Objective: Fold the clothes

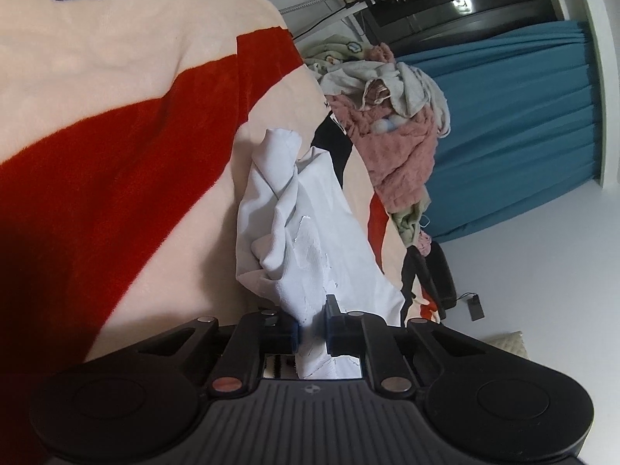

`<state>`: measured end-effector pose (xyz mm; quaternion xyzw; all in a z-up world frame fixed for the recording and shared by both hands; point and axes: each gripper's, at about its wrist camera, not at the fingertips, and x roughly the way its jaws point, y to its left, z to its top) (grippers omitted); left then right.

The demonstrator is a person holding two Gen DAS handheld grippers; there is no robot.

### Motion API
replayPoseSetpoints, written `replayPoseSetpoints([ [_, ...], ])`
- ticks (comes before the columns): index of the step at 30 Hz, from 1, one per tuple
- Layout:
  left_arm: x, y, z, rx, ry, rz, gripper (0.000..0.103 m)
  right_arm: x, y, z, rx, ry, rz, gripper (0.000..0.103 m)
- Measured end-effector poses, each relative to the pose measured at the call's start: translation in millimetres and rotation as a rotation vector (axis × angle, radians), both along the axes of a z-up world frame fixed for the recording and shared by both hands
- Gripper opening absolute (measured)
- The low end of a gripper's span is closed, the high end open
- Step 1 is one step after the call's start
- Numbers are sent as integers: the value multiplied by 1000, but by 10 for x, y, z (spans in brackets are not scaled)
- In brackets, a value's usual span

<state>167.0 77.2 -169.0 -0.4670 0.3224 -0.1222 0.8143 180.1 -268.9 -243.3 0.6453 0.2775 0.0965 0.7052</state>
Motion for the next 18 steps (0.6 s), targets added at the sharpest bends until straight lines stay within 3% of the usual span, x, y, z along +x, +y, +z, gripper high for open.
replayPoseSetpoints([
  [4, 12, 13, 18, -20, -4, 3, 12, -83, -176, -33, 10, 18, -118, 73],
  [6, 20, 19, 16, -27, -3, -4, 12, -133, -245, -35, -23, 40, -173, 64],
  [10, 56, 21, 1, -26, 7, -12, 12, -152, -313, -48, -80, 49, -220, 58],
  [12, 61, 27, 8, -19, 7, -15, 12, -138, -294, -38, -129, 68, -210, 32],
  [15, 34, 25, 31, -21, 5, -23, 12, -160, -336, -38, -163, 70, -195, 21],
  [18, -32, 23, 92, -24, -6, -32, 12, -259, -340, 65, -182, 32, -213, 17],
])
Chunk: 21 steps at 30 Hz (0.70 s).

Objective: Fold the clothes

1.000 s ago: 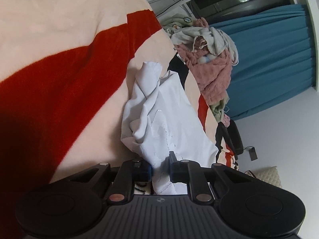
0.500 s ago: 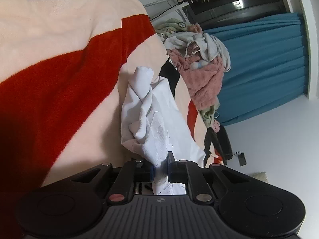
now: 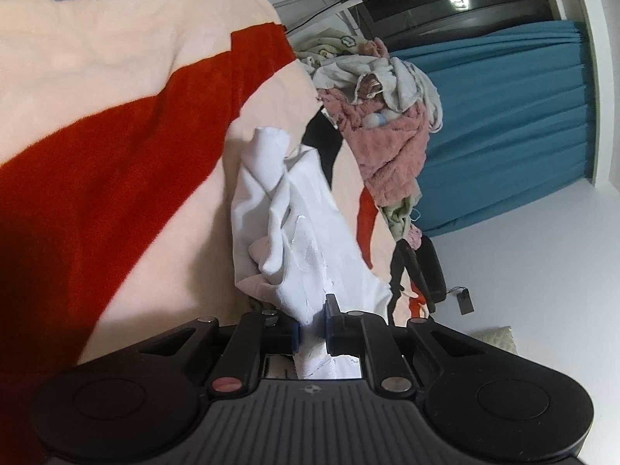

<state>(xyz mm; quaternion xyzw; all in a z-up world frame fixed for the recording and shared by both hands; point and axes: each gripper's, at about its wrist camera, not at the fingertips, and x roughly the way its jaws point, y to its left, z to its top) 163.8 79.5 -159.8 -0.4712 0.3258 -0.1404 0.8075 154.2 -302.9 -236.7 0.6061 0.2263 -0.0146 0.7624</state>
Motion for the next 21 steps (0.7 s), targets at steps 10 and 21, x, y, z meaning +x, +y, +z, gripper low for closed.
replayPoseSetpoints([
  [10, -115, -198, 598, -46, -69, -160, 12, -387, -170, 757, -118, -125, -76, 16],
  [21, 578, -1489, 1243, 148, -47, -376, 12, -326, -1168, 1442, -193, -103, -103, 17],
])
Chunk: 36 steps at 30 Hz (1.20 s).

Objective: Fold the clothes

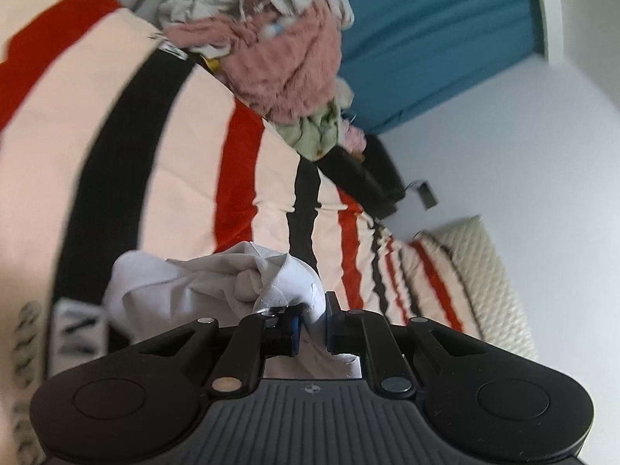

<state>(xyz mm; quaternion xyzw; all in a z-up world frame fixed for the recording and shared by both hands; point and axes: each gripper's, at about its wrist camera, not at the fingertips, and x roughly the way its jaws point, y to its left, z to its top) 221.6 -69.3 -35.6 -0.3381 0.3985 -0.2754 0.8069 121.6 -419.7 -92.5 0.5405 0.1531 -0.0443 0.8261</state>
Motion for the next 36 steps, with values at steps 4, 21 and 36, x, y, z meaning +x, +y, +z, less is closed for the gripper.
replayPoseSetpoints([
  [4, 638, -575, 199, 55, -57, -25, 13, 562, -589, -59, 66, 16, 5, 17],
  [21, 2031, -1916, -923, 409, -237, -137, 12, 1929, -1421, -804, -166, 81, -20, 16],
  [36, 833, -1493, 322, 475, -401, -172, 48, 1177, -788, -266, -255, 252, 25, 18],
])
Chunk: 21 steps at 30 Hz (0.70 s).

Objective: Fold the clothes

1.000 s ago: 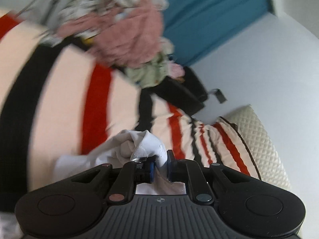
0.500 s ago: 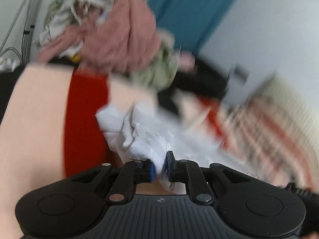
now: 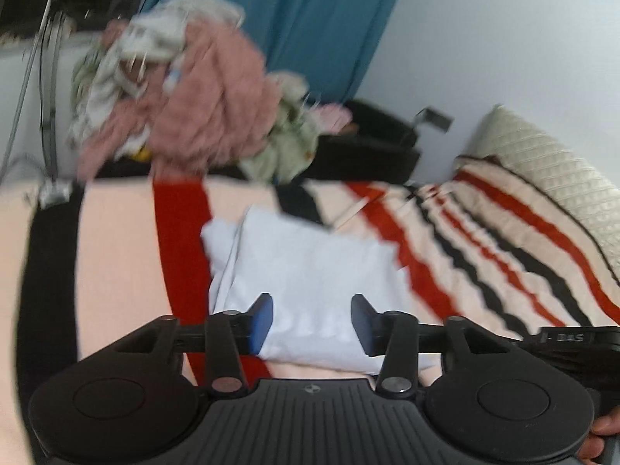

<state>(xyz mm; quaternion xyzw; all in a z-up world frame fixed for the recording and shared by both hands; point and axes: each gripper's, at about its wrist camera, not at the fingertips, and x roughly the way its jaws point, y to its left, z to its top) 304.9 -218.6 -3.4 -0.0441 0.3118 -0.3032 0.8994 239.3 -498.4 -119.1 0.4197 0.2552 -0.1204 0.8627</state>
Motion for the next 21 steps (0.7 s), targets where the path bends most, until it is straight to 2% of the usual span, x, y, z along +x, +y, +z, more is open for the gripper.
replayPoseSetpoints([
  [2, -293, 83, 349, 14, -46, 15, 57, -151, 132, 327, -73, -16, 20, 18],
  [3, -452, 130, 520, 24, -68, 29, 68, -217, 193, 460, -99, -29, 27, 18],
  [5, -782, 260, 816, 23, -120, 29, 77, -442, 354, 739, -148, -63, 40, 18],
  [7, -1153, 407, 1066, 18, -168, 19, 92, -682, 507, 982, -189, -96, 53, 18],
  [10, -1713, 634, 1372, 6, -242, 15, 103, -1052, 779, 1289, -291, -136, 75, 19],
  [11, -1883, 696, 1445, 6, -266, 9, 103, -1172, 870, 1387, -327, -151, 82, 27],
  [12, -2053, 748, 1511, 13, -287, 8, 103, -1293, 962, 1482, -364, -167, 88, 53],
  [13, -2216, 800, 1574, 18, -305, 7, 103, -1423, 1061, 1552, -405, -192, 89, 69],
  [14, -2361, 853, 1621, 20, -320, 5, 103, -1547, 1150, 1596, -439, -220, 85, 96],
  [15, -2503, 903, 1651, 22, -335, 3, 103, -1660, 1232, 1631, -465, -245, 83, 100],
  [21, -3172, 1143, 1625, 30, -389, 3, 103, -2070, 1598, 1637, -532, -254, 140, 101],
])
